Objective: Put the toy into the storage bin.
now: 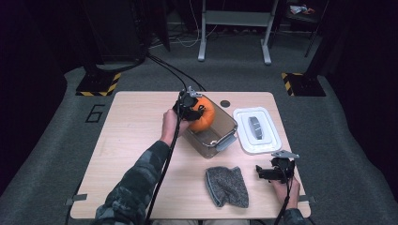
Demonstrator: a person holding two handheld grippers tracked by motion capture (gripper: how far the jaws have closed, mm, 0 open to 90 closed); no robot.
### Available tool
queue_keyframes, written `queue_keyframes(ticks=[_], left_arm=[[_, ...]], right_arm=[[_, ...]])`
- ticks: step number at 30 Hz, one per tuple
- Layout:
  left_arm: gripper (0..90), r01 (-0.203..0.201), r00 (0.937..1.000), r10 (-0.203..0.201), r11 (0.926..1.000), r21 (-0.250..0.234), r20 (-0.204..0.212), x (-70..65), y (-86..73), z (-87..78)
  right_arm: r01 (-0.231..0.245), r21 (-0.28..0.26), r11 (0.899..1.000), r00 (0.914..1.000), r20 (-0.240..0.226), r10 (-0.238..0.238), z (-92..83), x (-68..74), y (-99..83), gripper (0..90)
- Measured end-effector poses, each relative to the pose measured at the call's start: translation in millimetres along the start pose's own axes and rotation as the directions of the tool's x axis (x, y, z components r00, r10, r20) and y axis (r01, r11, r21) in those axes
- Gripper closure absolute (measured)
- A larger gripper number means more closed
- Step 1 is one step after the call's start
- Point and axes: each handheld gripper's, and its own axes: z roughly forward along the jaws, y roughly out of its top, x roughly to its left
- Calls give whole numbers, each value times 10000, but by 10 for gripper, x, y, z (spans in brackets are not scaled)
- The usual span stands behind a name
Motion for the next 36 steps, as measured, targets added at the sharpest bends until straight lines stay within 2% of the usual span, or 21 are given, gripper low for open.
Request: queue_keyframes(ticks=[24, 36], left_arm=[[523, 230, 9994, -252, 9955, 917, 223, 39, -102, 237], [352, 515, 9980, -569, 9842, 1694, 273, 100, -127, 330]], right_arm=[[5, -2, 10000, 10000, 1, -5, 0, 0, 0, 0], [2, -2, 10000, 10000, 1, -2, 0, 0, 0, 0]])
